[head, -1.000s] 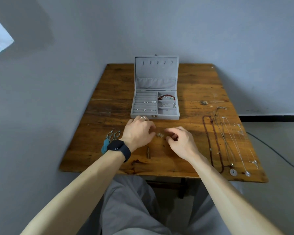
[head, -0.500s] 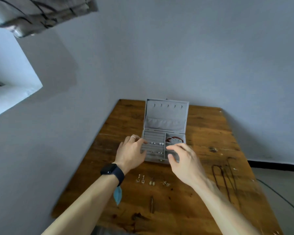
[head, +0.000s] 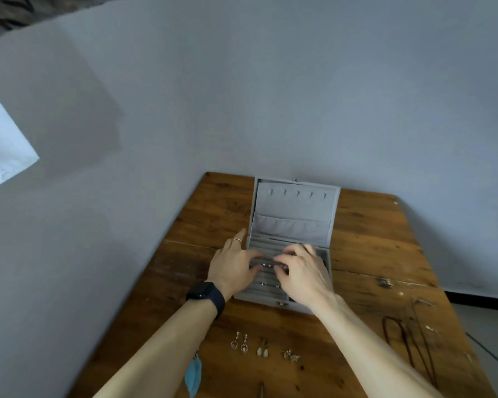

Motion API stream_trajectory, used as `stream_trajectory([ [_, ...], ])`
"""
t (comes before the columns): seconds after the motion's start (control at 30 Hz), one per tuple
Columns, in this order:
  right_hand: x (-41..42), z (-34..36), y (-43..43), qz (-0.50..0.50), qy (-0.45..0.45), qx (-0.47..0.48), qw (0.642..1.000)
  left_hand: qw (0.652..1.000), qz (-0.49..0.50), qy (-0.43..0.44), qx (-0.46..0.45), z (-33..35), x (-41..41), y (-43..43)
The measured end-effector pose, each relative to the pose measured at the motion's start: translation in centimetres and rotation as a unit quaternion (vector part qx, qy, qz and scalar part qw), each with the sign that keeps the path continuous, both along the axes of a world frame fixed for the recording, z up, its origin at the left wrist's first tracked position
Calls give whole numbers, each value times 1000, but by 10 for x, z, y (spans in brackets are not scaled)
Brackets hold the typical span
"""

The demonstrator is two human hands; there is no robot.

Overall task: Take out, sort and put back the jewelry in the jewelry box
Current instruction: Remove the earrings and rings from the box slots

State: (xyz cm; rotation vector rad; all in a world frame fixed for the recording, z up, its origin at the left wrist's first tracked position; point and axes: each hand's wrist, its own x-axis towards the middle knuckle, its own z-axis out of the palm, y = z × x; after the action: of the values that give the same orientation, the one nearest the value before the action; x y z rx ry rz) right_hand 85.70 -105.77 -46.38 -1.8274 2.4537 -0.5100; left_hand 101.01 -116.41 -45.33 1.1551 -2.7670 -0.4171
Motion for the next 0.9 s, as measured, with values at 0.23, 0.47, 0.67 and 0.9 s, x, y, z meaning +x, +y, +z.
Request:
stream_trajectory([
  [0.23,4,-19,-8,-1,26,-34,999,1000,-8,-1,3,1,-9,-2],
  [0.47,5,-14,-13,3,20,-36,999,1000,21,12,5,3,-13,3],
  [0.67,7,-6,-19,-9,1,4,1000,999,40,6,32,6,-15,4],
  [0.9,2,15,-1,-34,-97,-32,994,989,71,69,107,27,13,11],
])
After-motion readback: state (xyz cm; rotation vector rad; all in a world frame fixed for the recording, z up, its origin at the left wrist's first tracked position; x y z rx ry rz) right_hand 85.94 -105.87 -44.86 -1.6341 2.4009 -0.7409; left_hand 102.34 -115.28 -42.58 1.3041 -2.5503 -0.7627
